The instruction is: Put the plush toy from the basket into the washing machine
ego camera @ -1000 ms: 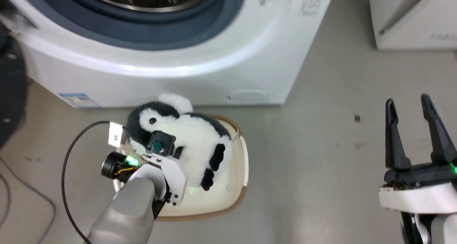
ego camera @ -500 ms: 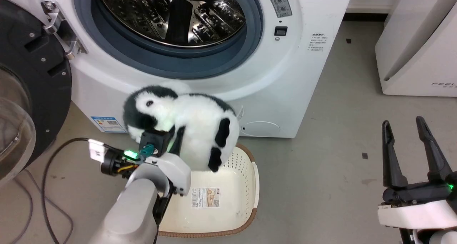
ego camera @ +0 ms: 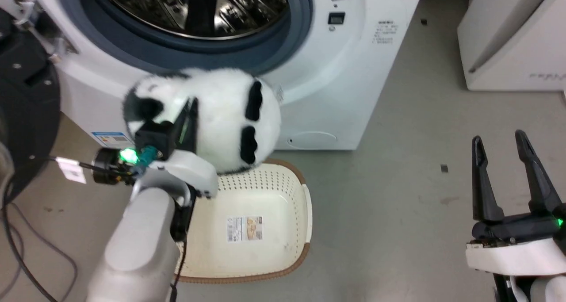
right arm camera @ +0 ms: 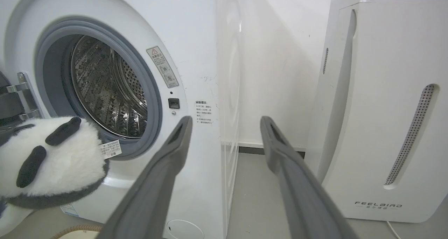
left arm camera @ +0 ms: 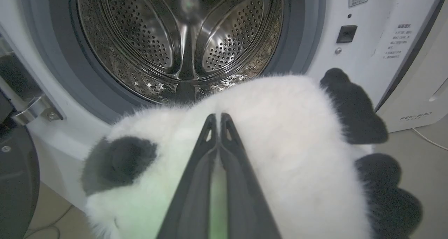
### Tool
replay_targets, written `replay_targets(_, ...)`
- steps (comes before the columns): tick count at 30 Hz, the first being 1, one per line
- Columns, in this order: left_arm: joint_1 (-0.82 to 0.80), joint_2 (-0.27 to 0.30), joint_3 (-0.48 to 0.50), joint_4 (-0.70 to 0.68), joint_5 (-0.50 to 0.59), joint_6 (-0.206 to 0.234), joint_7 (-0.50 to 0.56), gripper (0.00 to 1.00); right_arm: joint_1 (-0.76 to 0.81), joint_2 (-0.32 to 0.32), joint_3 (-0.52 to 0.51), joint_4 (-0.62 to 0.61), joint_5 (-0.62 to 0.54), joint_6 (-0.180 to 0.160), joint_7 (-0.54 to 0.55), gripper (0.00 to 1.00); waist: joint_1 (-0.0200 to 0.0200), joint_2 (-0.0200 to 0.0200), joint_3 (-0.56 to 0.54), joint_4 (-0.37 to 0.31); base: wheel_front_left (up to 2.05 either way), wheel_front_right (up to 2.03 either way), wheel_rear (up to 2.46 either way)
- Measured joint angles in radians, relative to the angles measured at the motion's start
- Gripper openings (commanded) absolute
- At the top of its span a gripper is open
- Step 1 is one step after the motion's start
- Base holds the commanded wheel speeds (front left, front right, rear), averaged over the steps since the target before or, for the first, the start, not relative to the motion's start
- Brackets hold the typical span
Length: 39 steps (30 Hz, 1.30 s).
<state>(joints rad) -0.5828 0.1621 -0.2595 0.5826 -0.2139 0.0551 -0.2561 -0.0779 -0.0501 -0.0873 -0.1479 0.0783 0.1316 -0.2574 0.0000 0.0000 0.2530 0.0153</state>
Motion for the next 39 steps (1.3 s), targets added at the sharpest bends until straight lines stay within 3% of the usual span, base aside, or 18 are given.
replay_targets(9,-0.085,0.012,0.075,-0.009,0.028,-0.004,0.0,0.0,-0.024,0.0,0.002,-0.004,0.001,0.0,0.0,1.0,0.0,0.0,0.073,-0.044,0.0,0.0,0.0)
replay_targets(21,-0.328,0.059,0.149,-0.002,0.07,-0.014,0.0,0.0,-0.115,0.0,0.022,-0.025,0.02,0.0,0.0,1.0,0.0001,0.0,0.228,-0.122,0.0,0.0,0.0)
replay_targets(39,-0.755,0.228,0.261,0.091,0.093,-0.006,0.0,0.0,-0.214,0.0,0.035,-0.052,0.08,0.0,0.0,1.0,0.0002,0.0,0.504,-0.258,0.0,0.0,0.0)
